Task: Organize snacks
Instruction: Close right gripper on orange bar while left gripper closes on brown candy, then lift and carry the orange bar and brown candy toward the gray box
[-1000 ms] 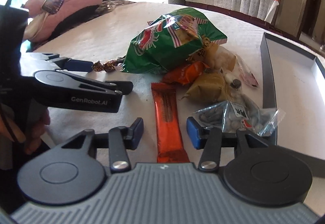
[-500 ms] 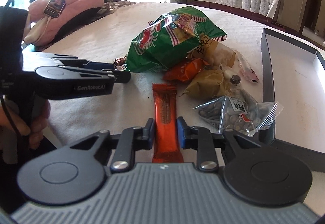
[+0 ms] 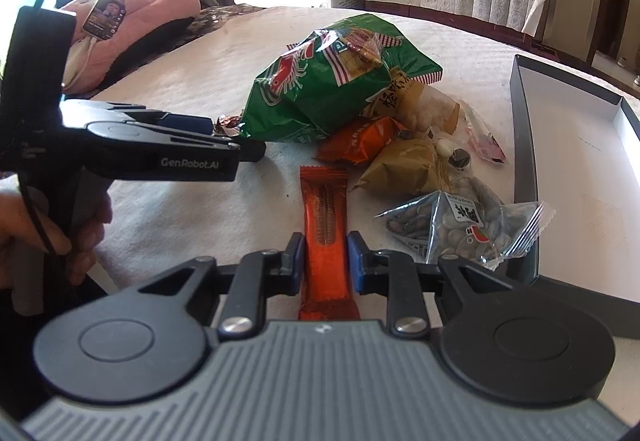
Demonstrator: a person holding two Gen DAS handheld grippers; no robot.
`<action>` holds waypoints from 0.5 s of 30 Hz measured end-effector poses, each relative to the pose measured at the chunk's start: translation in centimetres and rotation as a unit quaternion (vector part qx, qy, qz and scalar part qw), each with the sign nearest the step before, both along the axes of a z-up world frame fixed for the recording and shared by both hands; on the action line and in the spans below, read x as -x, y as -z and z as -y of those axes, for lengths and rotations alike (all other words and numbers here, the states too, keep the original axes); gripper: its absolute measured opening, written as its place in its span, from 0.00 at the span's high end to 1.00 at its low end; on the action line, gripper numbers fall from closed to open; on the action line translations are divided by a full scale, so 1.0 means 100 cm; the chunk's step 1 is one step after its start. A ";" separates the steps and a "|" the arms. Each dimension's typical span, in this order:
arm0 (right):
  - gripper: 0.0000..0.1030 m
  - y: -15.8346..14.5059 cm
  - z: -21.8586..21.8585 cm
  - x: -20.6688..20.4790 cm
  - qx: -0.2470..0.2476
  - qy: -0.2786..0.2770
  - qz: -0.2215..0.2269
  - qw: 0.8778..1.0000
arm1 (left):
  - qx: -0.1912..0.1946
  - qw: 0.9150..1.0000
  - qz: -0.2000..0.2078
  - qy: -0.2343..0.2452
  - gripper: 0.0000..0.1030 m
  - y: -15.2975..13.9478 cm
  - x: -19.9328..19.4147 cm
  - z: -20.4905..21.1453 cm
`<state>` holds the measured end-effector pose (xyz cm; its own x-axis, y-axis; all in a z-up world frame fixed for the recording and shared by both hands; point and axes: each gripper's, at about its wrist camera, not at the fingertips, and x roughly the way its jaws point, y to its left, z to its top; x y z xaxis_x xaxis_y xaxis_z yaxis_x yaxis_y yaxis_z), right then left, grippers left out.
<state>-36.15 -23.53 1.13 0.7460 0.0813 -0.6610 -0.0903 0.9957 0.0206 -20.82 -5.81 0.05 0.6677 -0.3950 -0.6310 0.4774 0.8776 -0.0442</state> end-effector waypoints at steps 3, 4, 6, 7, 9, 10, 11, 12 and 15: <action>0.75 0.000 -0.001 0.001 0.001 -0.001 0.000 1.000 | 0.005 1.000 -0.005 0.002 0.32 -0.001 -0.009 -0.001; 0.75 0.000 0.000 0.001 0.001 -0.001 0.000 1.000 | 0.007 1.000 -0.007 0.002 0.32 -0.001 -0.012 -0.001; 0.74 0.000 0.000 0.000 -0.001 -0.001 0.000 1.000 | 0.005 1.000 -0.006 0.005 0.35 -0.001 -0.015 -0.001; 0.75 0.000 0.001 0.000 0.000 -0.001 0.000 1.000 | 0.003 1.000 -0.004 0.006 0.37 -0.001 -0.016 -0.002; 0.74 0.000 0.000 -0.001 0.001 -0.001 0.000 1.000 | 0.012 1.000 -0.006 0.013 0.62 -0.002 -0.015 -0.004; 0.74 0.000 0.000 -0.001 0.002 -0.001 0.001 1.000 | 0.027 0.999 -0.013 0.020 0.68 -0.004 -0.013 -0.007; 0.73 0.000 -0.001 -0.001 0.004 -0.002 0.002 1.000 | 0.033 0.999 -0.017 0.018 0.74 -0.004 -0.013 -0.010; 0.73 0.000 -0.001 -0.001 0.006 -0.003 0.004 1.000 | 0.040 0.999 -0.022 0.017 0.74 -0.004 -0.013 -0.012; 0.74 0.000 -0.003 -0.001 0.010 -0.008 0.005 1.000 | 0.043 0.999 -0.025 0.012 0.74 -0.004 -0.012 -0.016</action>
